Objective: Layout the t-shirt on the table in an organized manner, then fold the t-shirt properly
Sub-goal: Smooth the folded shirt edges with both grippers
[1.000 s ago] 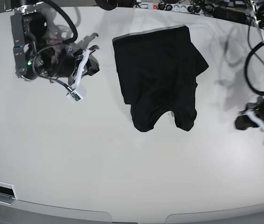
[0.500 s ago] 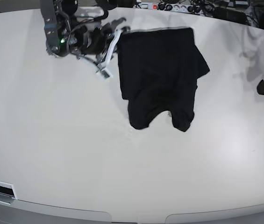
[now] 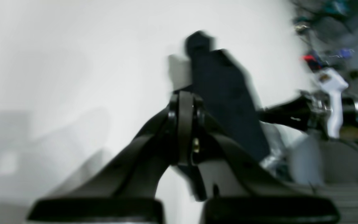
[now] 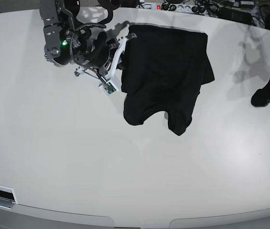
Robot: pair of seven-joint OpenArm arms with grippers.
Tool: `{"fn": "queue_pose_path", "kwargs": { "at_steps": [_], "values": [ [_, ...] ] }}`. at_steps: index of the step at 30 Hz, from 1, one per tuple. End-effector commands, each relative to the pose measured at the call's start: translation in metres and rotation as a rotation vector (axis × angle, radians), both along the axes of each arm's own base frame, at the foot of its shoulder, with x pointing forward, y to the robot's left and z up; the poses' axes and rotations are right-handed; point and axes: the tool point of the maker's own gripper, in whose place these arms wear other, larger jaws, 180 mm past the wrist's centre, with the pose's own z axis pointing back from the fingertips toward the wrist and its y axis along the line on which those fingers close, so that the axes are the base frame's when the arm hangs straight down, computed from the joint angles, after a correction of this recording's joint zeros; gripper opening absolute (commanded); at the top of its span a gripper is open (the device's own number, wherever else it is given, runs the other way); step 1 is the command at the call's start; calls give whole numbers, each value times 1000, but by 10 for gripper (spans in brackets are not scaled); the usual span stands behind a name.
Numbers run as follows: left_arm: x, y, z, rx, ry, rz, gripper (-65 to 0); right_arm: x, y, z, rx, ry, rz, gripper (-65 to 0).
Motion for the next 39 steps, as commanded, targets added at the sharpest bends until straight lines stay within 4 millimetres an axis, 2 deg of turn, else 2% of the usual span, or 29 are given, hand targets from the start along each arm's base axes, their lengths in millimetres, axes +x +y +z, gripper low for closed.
{"fn": "queue_pose_path", "kwargs": {
  "at_steps": [1, 3, 5, 10, 14, 17, 20, 23, 28, 32, 36, 38, 39],
  "values": [
    [5, -4, 16, 27, -50, -35, -650, 5, 12, 22, 81, -54, 21, -650],
    [5, -20, 21, 39, -73, -85, -650, 2, 23, 42, 162, -93, 65, -650],
    [4, -41, 23, 46, -84, -153, -650, -3, 30, 49, 209, -101, 92, -650],
    [3, -109, 19, -34, -106, -312, -650, -14, 33, 42, 186, -84, 115, -650],
    [19, -153, -5, 39, -127, -354, -650, -22, 32, 29, 112, -73, 138, -650],
    [22, -186, -21, 95, -140, -418, -650, -28, 31, 20, 50, -67, 147, -650],
    [26, -205, -40, 160, -132, -473, -650, -26, 29, 10, 1, -61, 126, -650],
    [36, -207, -55, 198, -125, -462, -650, -24, 22, -8, -43, -43, 91, -650],
    [55, -180, -88, 292, -85, -393, -650, -30, 10, -37, -127, 11, 64, -650],
    [61, -159, -120, 298, -28, -319, -650, -33, 9, -40, -128, 24, 68, -650],
    [57, -140, -152, 299, 33, -252, -650, -33, 9, -40, -129, 23, 70, -650],
    [58, -135, -156, 309, 48, -248, -650, -33, 9, -40, -130, 23, 70, -650],
    [63, -135, -152, 312, 35, -247, -650, -32, 9, -40, -129, 21, 70, -650]
  ]
}}
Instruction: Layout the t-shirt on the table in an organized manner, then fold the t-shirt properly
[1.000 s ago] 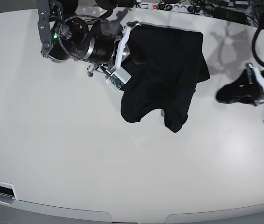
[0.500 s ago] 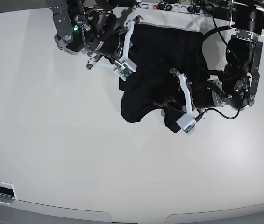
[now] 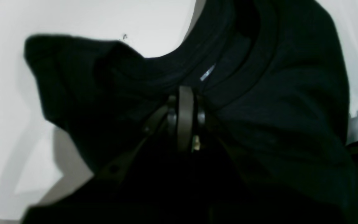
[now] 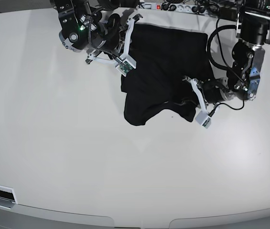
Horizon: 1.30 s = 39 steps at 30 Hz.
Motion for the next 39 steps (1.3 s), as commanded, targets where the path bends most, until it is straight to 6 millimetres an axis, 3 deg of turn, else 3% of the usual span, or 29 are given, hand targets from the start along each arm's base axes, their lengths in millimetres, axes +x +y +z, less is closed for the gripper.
{"fn": "queue_pose_path", "kwargs": {
  "at_steps": [1, 6, 10, 13, 17, 20, 24, 26, 29, 33, 36, 39],
  "values": [
    [16, 8, 15, 23, -38, -5, -650, 6, 4, 6, 21, -25, -1, -650],
    [52, 1, 92, -31, -124, -73, -650, 7, 4, 8, 23, -28, -1, -650],
    [62, -1, 159, -35, -235, -145, -650, 8, 7, 13, 44, -43, 22, -650],
    [57, 8, 195, -40, -308, -155, -650, 12, 21, 42, 144, -89, 61, -650],
    [36, 33, 222, -112, -341, -121, -650, 22, 30, 99, 243, -206, 78, -650],
    [4, 44, 222, -183, -286, -128, -650, 25, 29, 134, 286, -301, 70, -650],
    [-45, 49, 197, -180, -146, -172, -650, 14, 34, 165, 397, -334, 89, -650],
    [-63, 50, 189, -167, -111, -171, -650, 5, 36, 174, 449, -318, 112, -650],
    [-91, 49, 177, -158, -53, -170, -650, -1, 28, 171, 474, -266, 80, -650],
    [-119, 55, 162, -149, 24, -147, -650, 18, -13, 157, 391, -263, -75, -650],
    [-129, 68, 159, -134, 47, -104, -650, 39, -64, 147, 302, -274, -268, -650],
    [-138, 83, 158, -112, 63, -54, -650, 41, -111, 141, 231, -279, -400, -650]
  ]
}}
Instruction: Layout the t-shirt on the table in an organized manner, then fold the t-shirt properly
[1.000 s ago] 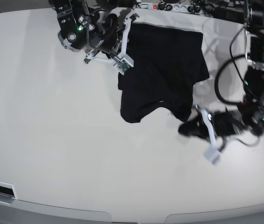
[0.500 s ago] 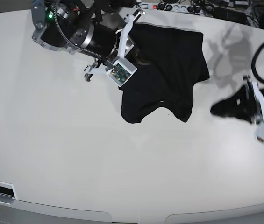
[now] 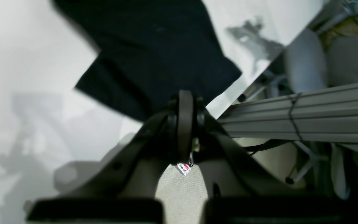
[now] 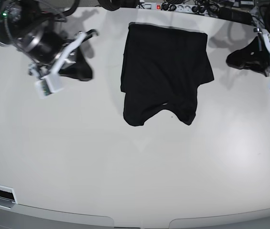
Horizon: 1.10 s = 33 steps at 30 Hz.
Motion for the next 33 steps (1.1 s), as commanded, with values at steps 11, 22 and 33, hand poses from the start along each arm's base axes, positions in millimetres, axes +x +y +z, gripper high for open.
{"fn": "queue_pose_path", "kwargs": {
  "at_steps": [11, 22, 33],
  "values": [
    [-60, 14, -12, 28, 153, 28, -650, -80, -50, 36, 263, 92, -102, -650],
    [-178, -9, -10, 41, 461, -80, -650, -164, -85, 20, 147, 362, -230, -650],
    [-256, -10, -39, 137, 734, -101, -650, -243, -106, -17, 149, 699, -239, -650]
  ]
}}
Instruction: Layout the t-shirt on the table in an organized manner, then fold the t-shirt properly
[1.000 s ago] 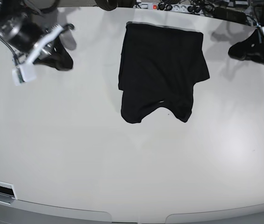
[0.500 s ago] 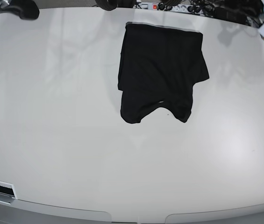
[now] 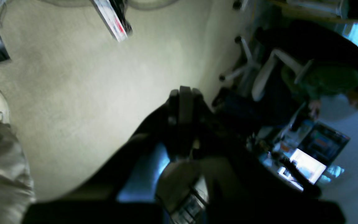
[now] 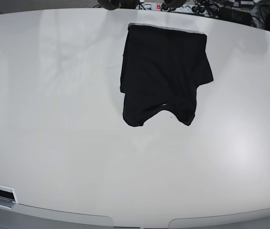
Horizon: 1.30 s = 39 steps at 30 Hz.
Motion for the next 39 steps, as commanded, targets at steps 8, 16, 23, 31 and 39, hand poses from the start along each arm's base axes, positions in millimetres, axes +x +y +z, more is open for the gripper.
{"fn": "queue_pose_path", "kwargs": {
  "at_steps": [8, 16, 23, 31, 39],
  "values": [
    [-47, -20, -41, -3, 153, -39, -650, -89, 5, -55, 47, 376, 156, -650],
    [-77, -11, -103, 97, 227, -41, -650, -130, 2, -135, -39, 478, 258, -650],
    [-54, -20, -159, 76, 122, 135, -650, -102, 25, -212, -26, 425, 238, -650],
    [15, -44, -228, 112, -116, 258, -650, -49, 68, -277, -87, 268, 337, -650],
    [88, -60, -274, 341, -276, 261, -650, 24, 95, -305, -284, 133, 451, -650]
  ]
}}
